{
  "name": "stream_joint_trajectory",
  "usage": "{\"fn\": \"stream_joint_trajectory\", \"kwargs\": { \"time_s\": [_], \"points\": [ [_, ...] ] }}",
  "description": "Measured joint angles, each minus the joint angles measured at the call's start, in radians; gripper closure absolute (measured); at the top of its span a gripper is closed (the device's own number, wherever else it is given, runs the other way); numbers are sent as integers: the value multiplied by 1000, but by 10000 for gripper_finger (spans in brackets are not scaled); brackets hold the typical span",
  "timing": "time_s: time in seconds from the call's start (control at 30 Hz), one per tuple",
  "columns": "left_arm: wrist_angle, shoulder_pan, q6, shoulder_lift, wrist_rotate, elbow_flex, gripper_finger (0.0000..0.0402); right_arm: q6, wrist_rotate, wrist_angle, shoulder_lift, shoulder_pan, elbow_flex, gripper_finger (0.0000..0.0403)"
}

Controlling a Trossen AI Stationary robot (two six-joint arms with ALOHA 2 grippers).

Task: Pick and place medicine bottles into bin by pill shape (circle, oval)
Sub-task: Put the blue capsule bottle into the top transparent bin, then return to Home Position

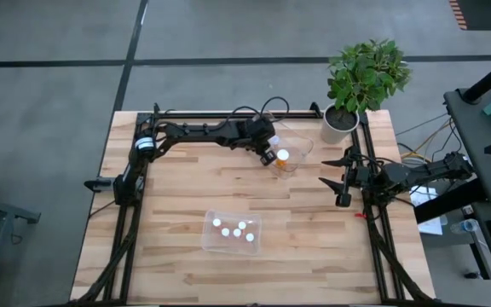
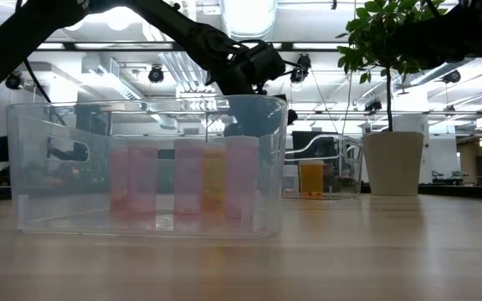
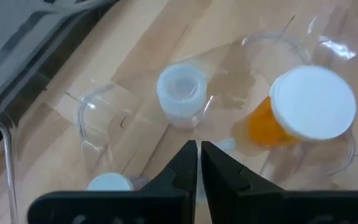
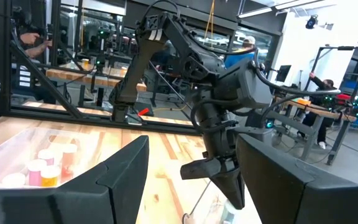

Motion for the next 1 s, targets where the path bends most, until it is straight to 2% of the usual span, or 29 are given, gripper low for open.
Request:
{"fn": "stream_joint_trajectory", "kwargs": {
  "time_s": [0.7,1.0],
  "points": [
    [-3,-9,-1,-54,0,-4,396,-9,18,-3,0,0,0,170],
    [-1,-128,57,-169,0,-10,396,-15,16,-2,0,0,0,170]
  ]
}}
